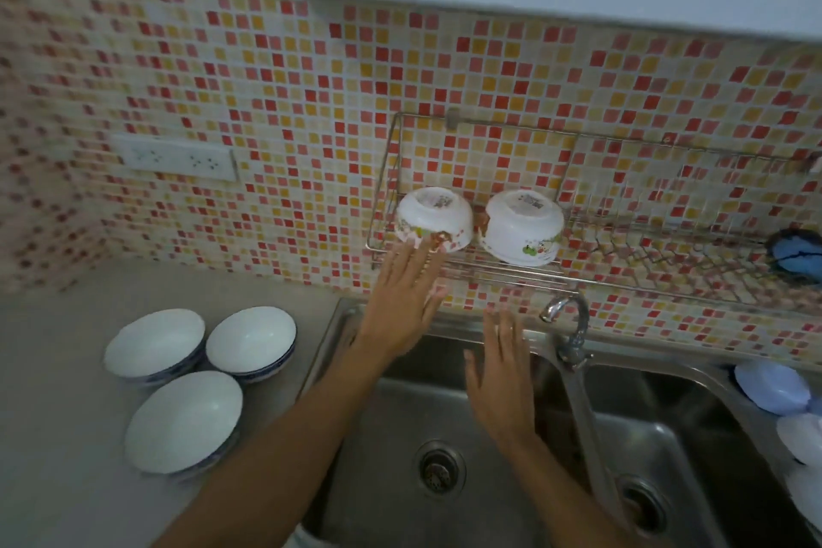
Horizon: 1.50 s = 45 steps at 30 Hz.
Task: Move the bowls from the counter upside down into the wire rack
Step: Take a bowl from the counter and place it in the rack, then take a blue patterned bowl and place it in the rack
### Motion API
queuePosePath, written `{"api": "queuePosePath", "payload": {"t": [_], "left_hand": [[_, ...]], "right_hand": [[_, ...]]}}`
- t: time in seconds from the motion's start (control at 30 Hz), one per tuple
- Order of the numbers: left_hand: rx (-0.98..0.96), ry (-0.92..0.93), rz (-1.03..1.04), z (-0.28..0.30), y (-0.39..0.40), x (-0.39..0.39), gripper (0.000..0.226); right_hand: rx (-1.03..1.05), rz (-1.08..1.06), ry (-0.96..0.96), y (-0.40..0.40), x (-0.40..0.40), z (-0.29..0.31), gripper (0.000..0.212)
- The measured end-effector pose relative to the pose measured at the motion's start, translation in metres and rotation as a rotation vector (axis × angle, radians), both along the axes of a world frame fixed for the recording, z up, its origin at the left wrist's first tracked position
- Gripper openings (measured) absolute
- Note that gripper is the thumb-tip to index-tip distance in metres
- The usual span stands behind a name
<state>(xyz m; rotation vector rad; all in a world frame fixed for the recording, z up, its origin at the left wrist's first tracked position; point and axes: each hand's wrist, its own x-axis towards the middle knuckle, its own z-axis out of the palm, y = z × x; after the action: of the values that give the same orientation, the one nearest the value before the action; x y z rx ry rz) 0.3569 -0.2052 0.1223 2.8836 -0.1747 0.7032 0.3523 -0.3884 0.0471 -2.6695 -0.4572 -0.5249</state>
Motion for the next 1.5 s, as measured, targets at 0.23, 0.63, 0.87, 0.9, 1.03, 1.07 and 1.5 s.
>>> {"api": "queuePosePath", "payload": {"t": [0.23,0.63,0.87,0.9,1.03,1.07,1.5], "left_hand": [[-0.232,0.192,0.172,-0.058,0.093,-0.081,0.061],[-0.709,0.449,0.747,-0.131,0.283,-0.239,0.059],[-1.056,0.554,0.636,-0.146,0.297,-0.241,0.038],[-1.086,0.577,0.615,-0.146,0.296,-0.24,0.038],[-1.15,0.614,0.592,-0.147,0.292,-0.236,0.043],[-1.159,0.62,0.592,-0.148,0.292,-0.234,0.044],[-1.46,0.645,0.403,-0.102,0.19,-0.175,0.04]], "right_hand": [[-0.05,0.268,0.218,0.101,-0.038,-0.037,0.061],[0.067,0.287,0.815,0.301,-0.126,-0.054,0.055],[0.159,0.093,0.875,0.33,-0.135,-0.069,0.051],[0.167,0.088,0.877,0.331,-0.134,-0.068,0.051],[0.207,0.08,0.911,0.329,-0.136,-0.069,0.047],[0.229,0.065,0.914,0.327,-0.137,-0.068,0.046],[0.503,-0.131,0.811,0.21,-0.128,-0.029,0.045]]}}
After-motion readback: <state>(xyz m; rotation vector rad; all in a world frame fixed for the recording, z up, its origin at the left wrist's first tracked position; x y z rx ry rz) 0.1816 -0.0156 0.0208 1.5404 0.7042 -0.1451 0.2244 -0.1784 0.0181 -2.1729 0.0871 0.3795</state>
